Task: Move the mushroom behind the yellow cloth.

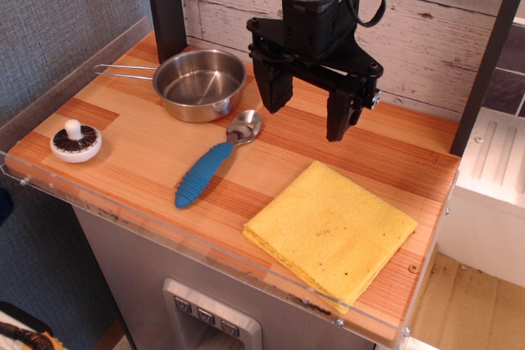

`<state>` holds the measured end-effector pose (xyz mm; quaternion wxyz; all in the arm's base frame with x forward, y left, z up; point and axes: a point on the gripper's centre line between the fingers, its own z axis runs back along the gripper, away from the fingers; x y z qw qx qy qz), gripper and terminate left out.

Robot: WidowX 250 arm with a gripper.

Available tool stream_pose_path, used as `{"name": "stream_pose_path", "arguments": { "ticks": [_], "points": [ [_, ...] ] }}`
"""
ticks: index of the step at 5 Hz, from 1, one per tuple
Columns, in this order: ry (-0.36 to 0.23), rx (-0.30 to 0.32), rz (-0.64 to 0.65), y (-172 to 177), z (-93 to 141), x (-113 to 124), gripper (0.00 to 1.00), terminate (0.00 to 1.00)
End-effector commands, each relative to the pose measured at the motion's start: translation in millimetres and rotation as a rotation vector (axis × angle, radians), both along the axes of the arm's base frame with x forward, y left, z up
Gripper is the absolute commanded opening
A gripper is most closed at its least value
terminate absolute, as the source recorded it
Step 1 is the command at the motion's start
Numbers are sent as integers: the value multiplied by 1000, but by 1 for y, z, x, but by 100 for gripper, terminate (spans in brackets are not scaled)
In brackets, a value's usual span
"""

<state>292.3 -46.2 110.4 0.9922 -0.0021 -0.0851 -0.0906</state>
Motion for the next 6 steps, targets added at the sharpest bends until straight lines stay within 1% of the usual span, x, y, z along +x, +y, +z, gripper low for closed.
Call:
{"name": "stream_pose_path", "arguments": {
  "ticks": [1,2,3,4,5,6],
  "points": [
    [0,0,0,0,0,0,100,0],
    [-3,-9,60,31,7,-14,100,0],
    [-8,-3,131,66,14,-28,100,0],
    [4,31,215,113,12,-45,100,0],
    [11,56,279,146,-9,-47,100,0],
    [44,90,326,173,-30,-43,100,0]
  ]
}}
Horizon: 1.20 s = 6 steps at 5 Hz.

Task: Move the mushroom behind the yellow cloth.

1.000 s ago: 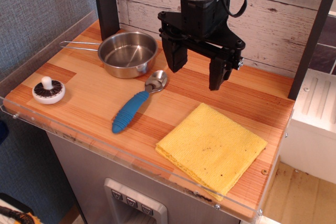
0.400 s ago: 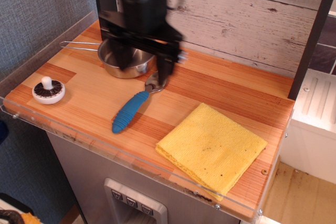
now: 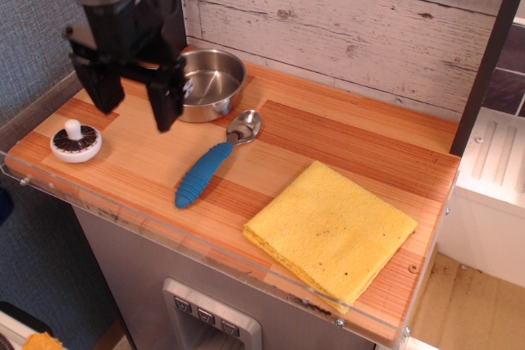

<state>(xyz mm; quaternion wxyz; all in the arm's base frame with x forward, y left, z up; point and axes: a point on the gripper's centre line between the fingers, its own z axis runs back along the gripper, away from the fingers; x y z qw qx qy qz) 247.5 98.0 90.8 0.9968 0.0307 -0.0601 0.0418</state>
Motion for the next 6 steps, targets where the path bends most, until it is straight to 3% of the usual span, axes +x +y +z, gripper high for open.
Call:
{"name": "stream_pose_path", "arguments": {
  "ticks": [1,2,4,6],
  "points": [
    [45,63,91,45,-23,1,100,0],
    [63,65,132,66,-25,-4,100,0],
    [71,69,156,74,-21,-8,100,0],
    [132,63,181,85,-40,-8,100,0]
  ]
}}
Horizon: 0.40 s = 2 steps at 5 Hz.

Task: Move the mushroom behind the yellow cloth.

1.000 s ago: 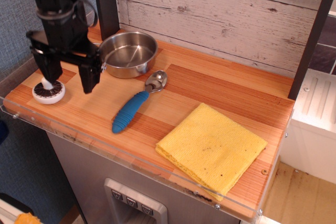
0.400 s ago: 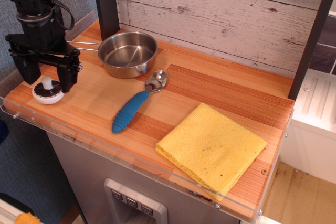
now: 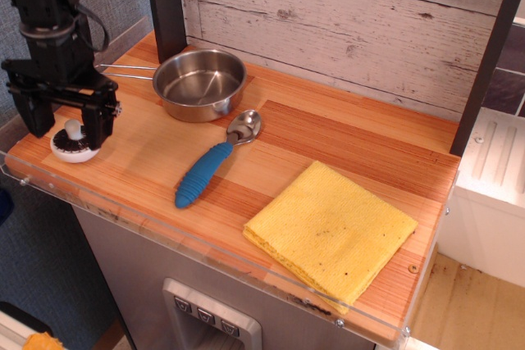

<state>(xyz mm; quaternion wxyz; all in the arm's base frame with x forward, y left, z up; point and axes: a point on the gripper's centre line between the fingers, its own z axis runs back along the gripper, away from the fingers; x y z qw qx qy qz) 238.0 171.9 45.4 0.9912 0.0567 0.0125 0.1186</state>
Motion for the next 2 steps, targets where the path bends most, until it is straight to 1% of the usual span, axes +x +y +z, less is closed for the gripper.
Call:
{"name": "stream_pose_path", "arguments": {
  "ticks": [1,2],
  "points": [
    [-4,28,18,12,4,2,100,0],
    [-3,28,-7,7,2,7,0,0]
  ]
}}
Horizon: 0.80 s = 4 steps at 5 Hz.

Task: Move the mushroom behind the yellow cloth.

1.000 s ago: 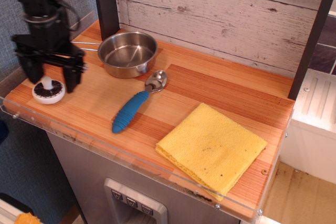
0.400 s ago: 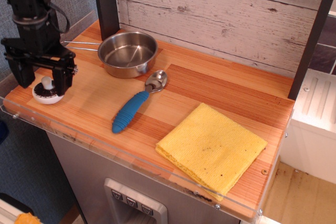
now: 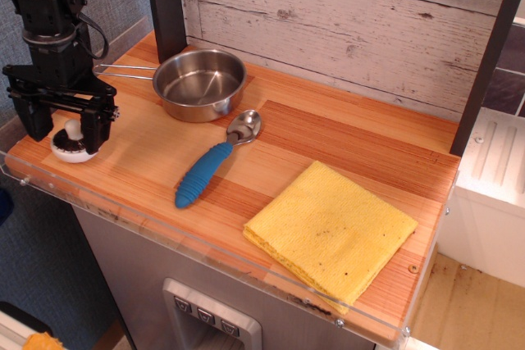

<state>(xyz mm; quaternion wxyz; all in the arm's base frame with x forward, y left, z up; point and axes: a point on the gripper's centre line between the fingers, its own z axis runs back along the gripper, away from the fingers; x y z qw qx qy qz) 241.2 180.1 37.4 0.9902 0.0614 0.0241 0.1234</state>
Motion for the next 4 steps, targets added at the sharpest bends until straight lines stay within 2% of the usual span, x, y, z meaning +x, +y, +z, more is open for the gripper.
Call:
{"name": "stream_pose_path", "arguments": {
  "ticks": [1,4],
  "points": [
    [-24,25,-24,-4,10,6,0,0],
    [-12,4,-27,-10,7,7,0,0]
  ]
}}
